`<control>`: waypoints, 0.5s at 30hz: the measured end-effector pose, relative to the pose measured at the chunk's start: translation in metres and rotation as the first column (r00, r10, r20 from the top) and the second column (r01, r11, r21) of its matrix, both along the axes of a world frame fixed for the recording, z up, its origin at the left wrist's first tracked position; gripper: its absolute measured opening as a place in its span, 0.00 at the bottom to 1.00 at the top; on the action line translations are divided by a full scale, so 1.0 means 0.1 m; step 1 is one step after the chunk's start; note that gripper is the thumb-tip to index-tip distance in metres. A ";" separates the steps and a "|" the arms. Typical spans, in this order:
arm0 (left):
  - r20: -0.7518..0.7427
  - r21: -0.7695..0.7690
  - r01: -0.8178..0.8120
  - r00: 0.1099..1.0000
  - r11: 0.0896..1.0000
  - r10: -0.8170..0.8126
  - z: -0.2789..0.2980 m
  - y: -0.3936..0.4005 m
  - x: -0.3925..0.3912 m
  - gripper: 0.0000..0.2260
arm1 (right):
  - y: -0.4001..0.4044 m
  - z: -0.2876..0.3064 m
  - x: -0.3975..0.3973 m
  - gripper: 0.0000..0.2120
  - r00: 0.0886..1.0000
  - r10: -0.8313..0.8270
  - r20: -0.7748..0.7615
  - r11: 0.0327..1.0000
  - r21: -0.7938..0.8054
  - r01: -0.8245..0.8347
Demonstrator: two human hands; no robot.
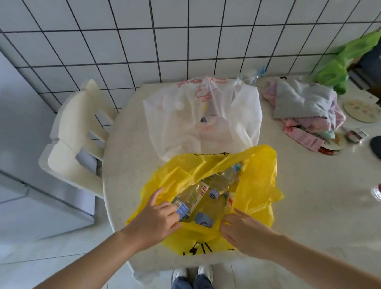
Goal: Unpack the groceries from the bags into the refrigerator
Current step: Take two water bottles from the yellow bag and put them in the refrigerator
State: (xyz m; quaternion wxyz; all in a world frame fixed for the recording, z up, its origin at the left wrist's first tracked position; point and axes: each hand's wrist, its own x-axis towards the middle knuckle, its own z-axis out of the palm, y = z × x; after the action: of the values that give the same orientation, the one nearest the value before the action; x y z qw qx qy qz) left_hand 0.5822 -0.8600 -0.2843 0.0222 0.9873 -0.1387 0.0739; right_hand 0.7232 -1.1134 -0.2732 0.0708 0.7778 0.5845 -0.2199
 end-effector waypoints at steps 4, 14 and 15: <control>0.092 -0.044 -0.081 0.992 0.996 0.084 0.00 0.01 -0.21 0.22 | -0.13 0.06 -0.05 0.15 0.995 0.045 0.090 0.997 -0.070 -0.038; -0.198 -0.107 -0.380 0.914 0.919 0.355 -0.16 0.07 -0.39 0.24 | -0.48 -0.27 -0.16 0.18 0.995 0.099 -0.001 0.995 -0.023 -0.099; -0.260 -0.139 -0.457 0.873 0.879 0.413 -0.14 0.06 -0.37 0.21 | -0.51 -0.29 -0.15 0.18 0.995 0.095 -0.009 0.995 -0.011 -0.096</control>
State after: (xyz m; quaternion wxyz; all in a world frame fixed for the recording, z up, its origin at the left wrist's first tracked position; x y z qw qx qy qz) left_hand 0.5447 -0.8540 -0.2986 0.1175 0.9879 0.0992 -0.0209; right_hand 0.7086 -1.1642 -0.3024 0.0832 0.7476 0.6200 -0.2230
